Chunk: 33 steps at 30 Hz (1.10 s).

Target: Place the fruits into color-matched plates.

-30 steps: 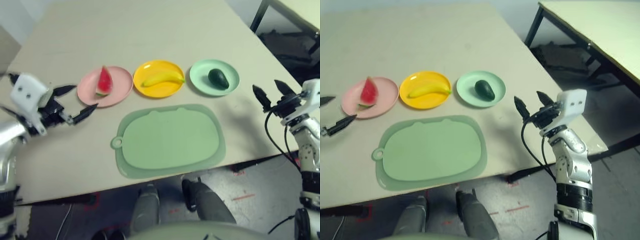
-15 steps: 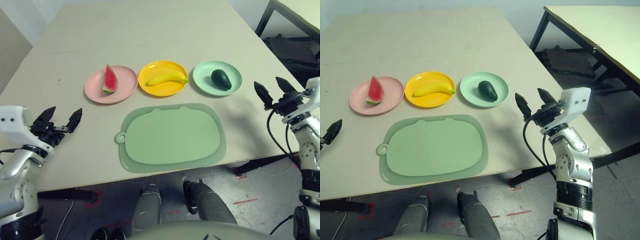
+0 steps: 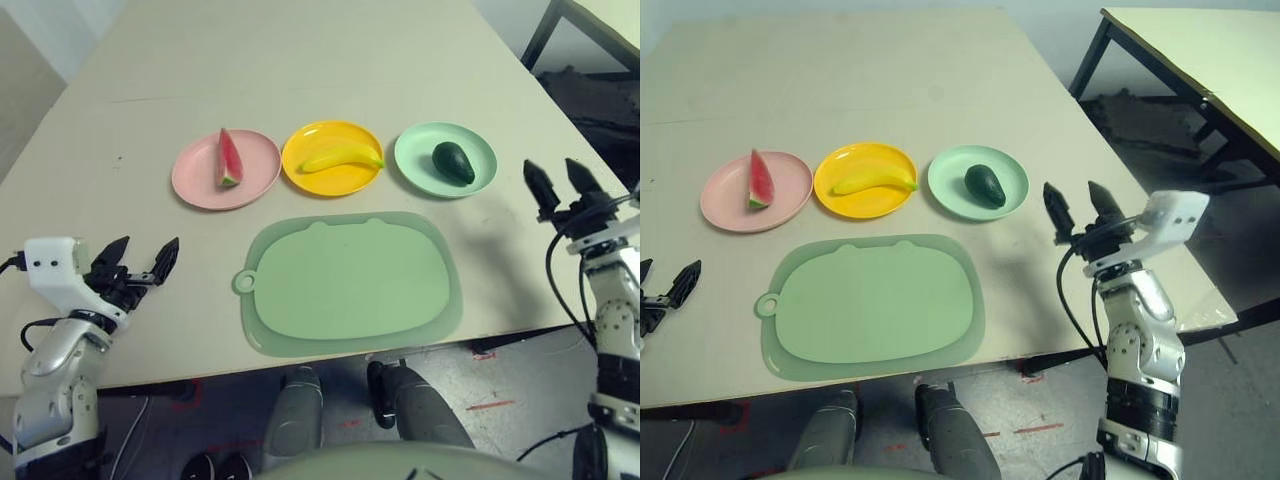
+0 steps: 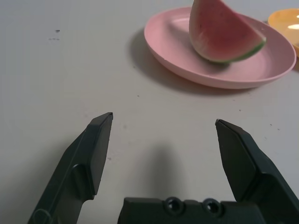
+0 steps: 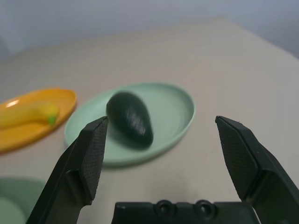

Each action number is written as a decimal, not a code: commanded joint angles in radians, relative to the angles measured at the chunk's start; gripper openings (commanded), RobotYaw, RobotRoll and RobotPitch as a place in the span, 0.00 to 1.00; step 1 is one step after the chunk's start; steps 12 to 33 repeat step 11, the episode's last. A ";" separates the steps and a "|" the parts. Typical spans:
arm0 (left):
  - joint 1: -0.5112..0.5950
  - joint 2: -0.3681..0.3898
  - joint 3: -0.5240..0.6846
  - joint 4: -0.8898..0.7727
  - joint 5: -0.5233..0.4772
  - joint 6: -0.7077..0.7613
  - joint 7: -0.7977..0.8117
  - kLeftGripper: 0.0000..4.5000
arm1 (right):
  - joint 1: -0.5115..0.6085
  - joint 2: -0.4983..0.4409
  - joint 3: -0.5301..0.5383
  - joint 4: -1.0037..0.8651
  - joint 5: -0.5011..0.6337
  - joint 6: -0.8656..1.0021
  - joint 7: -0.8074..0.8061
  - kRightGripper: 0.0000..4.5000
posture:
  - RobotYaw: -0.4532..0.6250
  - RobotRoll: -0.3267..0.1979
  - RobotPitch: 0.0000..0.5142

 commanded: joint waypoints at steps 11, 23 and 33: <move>-0.051 0.031 -0.017 0.028 0.006 -0.011 -0.003 1.00 | 0.072 0.080 0.026 0.005 -0.077 -0.131 -0.042 1.00 | 0.51 0.62 0.38; -0.051 0.031 -0.017 0.028 0.006 -0.011 -0.003 1.00 | 0.072 0.080 0.026 0.005 -0.077 -0.131 -0.042 1.00 | 0.51 0.62 0.38; -0.051 0.031 -0.017 0.028 0.006 -0.011 -0.003 1.00 | 0.072 0.080 0.026 0.005 -0.077 -0.131 -0.042 1.00 | 0.51 0.62 0.38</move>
